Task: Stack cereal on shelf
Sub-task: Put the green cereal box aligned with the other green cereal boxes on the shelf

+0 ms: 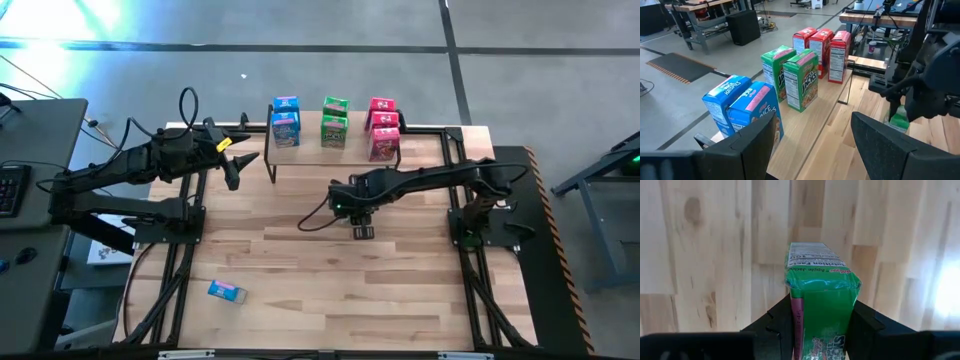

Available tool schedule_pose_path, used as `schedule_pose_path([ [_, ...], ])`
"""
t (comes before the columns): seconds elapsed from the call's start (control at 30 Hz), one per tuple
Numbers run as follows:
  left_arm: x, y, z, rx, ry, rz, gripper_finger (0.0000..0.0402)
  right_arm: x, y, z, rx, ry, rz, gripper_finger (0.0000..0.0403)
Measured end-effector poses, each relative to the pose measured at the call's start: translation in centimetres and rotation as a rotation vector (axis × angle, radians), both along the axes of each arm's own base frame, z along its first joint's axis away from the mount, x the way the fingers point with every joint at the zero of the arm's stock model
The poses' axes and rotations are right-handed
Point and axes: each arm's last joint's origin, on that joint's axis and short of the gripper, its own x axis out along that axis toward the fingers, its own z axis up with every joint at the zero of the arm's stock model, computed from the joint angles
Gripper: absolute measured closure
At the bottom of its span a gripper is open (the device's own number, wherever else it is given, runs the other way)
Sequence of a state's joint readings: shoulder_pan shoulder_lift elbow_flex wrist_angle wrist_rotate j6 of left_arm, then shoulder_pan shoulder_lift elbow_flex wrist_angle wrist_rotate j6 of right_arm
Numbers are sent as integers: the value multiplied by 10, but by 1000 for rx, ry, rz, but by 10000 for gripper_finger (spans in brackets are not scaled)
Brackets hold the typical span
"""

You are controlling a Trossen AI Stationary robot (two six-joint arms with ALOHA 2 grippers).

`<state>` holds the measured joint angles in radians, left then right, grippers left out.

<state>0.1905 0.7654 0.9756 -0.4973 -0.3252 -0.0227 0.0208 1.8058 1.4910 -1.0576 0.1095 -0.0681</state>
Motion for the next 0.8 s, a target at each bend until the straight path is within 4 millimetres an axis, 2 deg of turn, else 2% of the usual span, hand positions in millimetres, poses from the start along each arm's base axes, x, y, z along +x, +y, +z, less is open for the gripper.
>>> schedule_pose_path([
  [0.27,0,0,0,0,1,0,151,5,-2,-12,41,42,-2,281],
  [0.47,0,0,0,0,1,0,151,5,-2,-13,46,45,-4,276],
  [0.8,0,0,0,0,1,0,151,5,-1,-14,59,48,-10,196],
])
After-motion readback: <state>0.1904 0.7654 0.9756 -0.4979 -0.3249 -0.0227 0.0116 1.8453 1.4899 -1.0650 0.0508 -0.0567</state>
